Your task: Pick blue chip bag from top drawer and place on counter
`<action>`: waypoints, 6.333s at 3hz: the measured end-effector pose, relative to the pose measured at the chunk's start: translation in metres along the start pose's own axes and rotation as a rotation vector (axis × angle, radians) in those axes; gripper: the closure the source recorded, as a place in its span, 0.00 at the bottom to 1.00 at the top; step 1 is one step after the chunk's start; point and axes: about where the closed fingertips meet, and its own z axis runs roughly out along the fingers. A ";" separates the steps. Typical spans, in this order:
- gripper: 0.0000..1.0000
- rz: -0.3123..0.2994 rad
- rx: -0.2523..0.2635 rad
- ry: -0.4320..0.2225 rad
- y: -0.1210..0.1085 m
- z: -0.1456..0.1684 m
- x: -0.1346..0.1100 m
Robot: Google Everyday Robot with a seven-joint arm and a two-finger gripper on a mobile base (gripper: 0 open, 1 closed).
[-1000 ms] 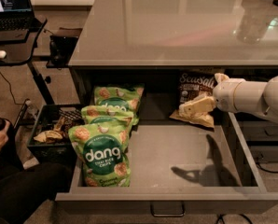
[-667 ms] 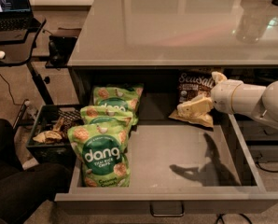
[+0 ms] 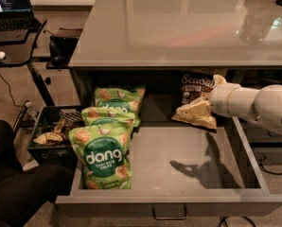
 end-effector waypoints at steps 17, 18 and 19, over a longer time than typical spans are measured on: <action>1.00 -0.007 -0.059 0.047 0.005 -0.092 0.066; 1.00 -0.007 -0.058 0.046 0.005 -0.091 0.066; 1.00 -0.053 -0.120 0.024 0.031 -0.100 0.060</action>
Offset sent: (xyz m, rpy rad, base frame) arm 0.0585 -0.0308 -0.1059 -0.1540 0.1328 -0.2368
